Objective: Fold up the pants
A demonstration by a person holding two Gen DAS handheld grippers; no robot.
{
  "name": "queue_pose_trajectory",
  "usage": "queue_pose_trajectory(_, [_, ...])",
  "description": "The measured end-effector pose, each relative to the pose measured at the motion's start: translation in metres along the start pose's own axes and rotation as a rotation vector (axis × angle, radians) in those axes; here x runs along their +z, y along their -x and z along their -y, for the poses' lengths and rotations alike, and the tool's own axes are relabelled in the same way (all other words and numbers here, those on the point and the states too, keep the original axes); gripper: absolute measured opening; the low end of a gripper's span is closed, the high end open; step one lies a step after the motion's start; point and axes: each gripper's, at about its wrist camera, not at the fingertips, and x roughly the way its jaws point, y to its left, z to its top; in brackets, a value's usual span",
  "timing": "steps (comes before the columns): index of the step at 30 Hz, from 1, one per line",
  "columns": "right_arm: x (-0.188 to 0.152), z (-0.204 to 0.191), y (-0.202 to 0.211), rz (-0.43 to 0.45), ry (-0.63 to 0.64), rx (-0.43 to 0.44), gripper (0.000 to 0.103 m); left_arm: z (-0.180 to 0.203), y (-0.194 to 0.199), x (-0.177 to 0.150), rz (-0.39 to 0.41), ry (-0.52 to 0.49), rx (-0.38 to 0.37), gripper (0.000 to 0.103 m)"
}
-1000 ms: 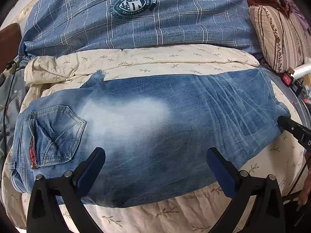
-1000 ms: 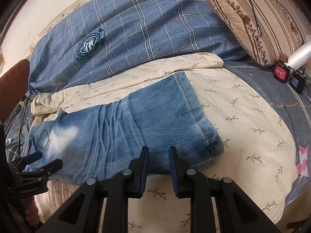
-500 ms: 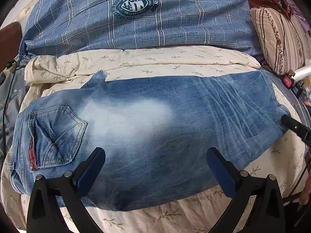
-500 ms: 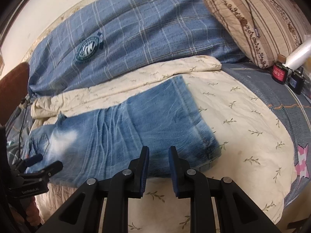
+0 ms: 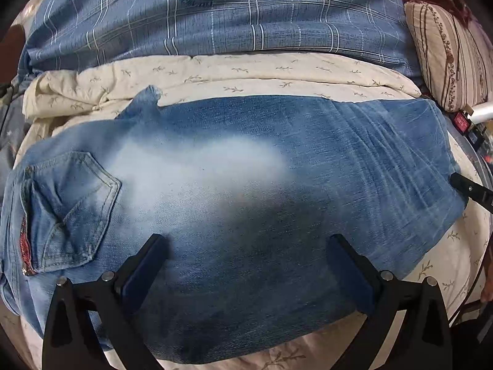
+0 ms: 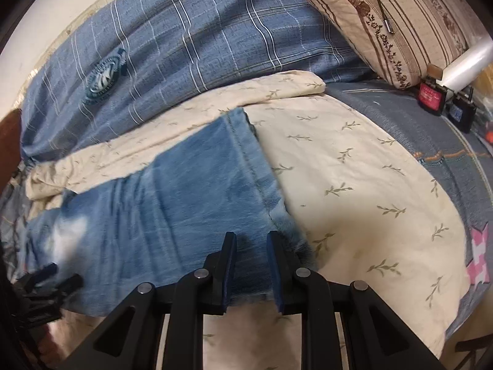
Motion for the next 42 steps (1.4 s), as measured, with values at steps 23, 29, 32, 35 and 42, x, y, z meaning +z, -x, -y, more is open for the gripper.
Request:
queue_pose_trajectory(23, [0.029, -0.015, 0.014, 0.139, 0.011, -0.009, 0.023, 0.008, 0.025, 0.0, 0.156, -0.039, 0.003, 0.103])
queue_pose_trajectory(29, [0.061, -0.038, -0.029, 0.095, 0.056, -0.086, 0.023, 0.006, 0.007, 0.001, 0.088, -0.025, 0.011, 0.103])
queue_pose_trajectory(32, [0.066, -0.04, -0.058, 0.019, 0.056, -0.112, 0.024, 0.006, -0.001, 0.0, 0.053, -0.017, 0.006, 0.103])
queue_pose_trajectory(35, [0.068, -0.047, -0.067, 0.024, 0.112, -0.139, 0.024, 0.007, -0.004, 0.0, 0.059, -0.015, 0.013, 0.103])
queue_pose_trajectory(42, [0.068, -0.059, -0.078, 0.025, 0.195, -0.178, 0.028, 0.006, -0.006, -0.002, 0.075, 0.006, 0.002, 0.103])
